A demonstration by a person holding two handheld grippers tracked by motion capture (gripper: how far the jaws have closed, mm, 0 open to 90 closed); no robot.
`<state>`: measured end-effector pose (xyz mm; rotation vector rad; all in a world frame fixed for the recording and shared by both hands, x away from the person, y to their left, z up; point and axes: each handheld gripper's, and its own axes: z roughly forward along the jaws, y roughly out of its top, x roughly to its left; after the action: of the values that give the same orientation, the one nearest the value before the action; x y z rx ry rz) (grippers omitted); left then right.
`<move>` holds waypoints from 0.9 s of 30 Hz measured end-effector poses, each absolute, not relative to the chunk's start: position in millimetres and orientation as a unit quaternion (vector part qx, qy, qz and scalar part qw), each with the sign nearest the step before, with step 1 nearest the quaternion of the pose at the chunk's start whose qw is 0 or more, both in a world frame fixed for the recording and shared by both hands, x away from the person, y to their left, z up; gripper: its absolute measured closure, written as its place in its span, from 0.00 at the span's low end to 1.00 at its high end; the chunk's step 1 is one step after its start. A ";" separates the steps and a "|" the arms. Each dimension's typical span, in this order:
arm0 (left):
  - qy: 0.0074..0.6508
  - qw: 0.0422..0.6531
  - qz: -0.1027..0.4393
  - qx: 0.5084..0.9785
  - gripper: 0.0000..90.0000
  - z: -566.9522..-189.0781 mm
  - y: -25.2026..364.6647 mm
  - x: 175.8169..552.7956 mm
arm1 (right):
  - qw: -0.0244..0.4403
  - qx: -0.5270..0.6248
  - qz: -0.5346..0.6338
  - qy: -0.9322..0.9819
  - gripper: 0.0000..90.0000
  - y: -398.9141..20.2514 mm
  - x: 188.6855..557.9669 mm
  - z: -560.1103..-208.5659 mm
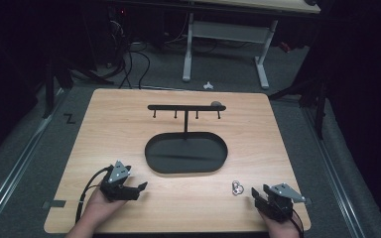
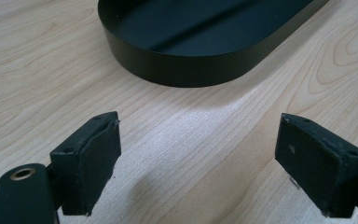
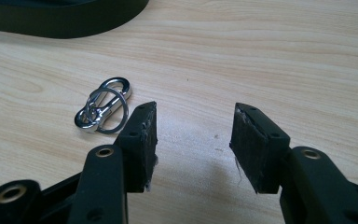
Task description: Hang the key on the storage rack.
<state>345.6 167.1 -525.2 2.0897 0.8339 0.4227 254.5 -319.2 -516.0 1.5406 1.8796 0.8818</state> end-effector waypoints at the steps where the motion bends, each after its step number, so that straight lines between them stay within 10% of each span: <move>1: 0.334 0.415 0.169 0.829 0.16 -525.5 167.8 345.1 | 0.274 0.572 0.328 0.700 0.56 -318.8 255.3 -515.7; 27: 0.357 0.406 0.176 0.823 0.16 -527.5 188.9 336.6 | 0.220 0.542 0.349 0.732 0.53 -293.9 276.5 -516.4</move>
<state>336.6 188.9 -527.5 2.0753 0.9005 0.4430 276.5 -293.9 -516.4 1.4981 2.0258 0.9664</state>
